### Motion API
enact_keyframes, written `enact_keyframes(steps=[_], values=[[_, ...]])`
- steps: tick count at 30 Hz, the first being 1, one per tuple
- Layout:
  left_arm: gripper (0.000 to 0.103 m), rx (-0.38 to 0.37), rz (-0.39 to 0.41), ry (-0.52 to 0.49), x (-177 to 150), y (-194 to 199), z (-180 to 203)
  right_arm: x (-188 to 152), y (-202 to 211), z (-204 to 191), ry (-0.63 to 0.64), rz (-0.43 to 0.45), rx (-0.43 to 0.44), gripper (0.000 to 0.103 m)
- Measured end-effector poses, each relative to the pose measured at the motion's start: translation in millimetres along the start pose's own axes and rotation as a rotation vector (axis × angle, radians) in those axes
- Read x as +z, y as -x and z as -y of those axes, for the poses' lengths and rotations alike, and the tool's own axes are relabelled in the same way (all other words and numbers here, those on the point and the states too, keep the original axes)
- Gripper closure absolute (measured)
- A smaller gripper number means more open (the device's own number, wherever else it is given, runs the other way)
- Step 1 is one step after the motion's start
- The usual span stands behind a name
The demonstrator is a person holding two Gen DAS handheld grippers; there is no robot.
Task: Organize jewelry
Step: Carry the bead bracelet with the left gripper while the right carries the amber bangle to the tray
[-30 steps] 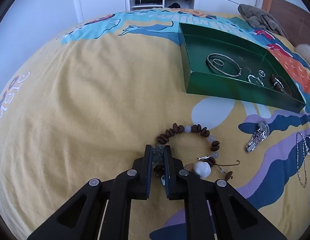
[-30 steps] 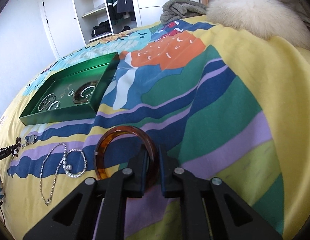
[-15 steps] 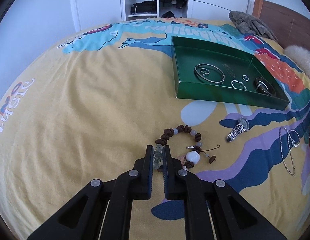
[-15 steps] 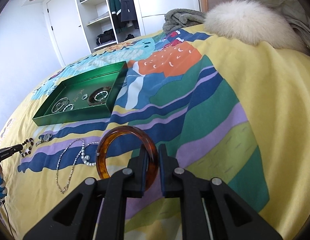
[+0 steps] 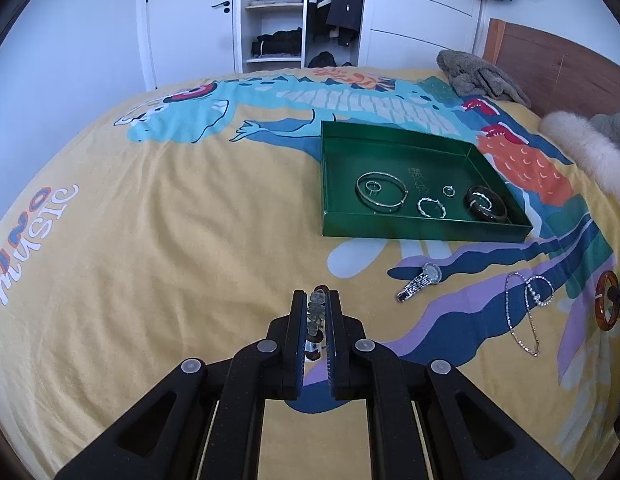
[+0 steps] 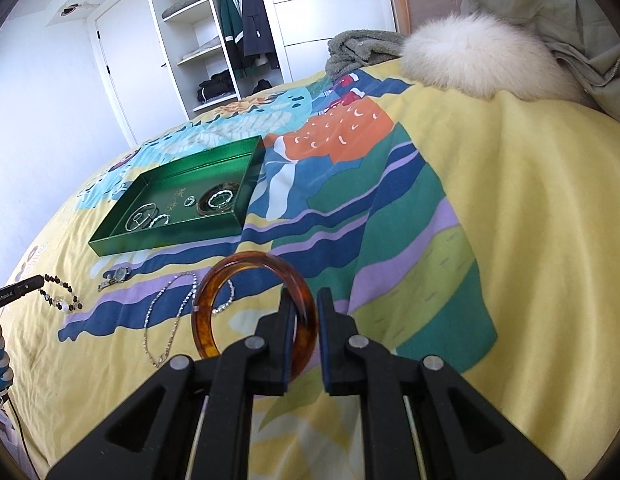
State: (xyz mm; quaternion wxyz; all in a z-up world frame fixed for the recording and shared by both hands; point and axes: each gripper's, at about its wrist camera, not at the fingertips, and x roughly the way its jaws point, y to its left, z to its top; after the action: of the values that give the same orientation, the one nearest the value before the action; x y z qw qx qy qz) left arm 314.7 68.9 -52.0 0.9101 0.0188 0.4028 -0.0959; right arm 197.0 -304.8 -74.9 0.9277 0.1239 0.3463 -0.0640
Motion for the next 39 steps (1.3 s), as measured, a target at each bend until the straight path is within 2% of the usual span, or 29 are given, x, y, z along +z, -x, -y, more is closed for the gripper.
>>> enact_keyframes(steps=[13,21,30,39], values=[[0.094,-0.032,0.090,-0.007,16,60,14,-5,42,-21,0.020,0.033,0.049,0.093],[0.094,-0.050,0.129,-0.020,44,71,21,20,46,-45,0.059,0.050,0.078,0.093],[0.094,-0.062,0.149,-0.065,98,48,40,76,8,-68,0.085,0.054,0.098,0.093],[0.094,-0.067,0.123,-0.118,163,-29,77,146,-83,-109,0.115,0.033,0.110,0.093]])
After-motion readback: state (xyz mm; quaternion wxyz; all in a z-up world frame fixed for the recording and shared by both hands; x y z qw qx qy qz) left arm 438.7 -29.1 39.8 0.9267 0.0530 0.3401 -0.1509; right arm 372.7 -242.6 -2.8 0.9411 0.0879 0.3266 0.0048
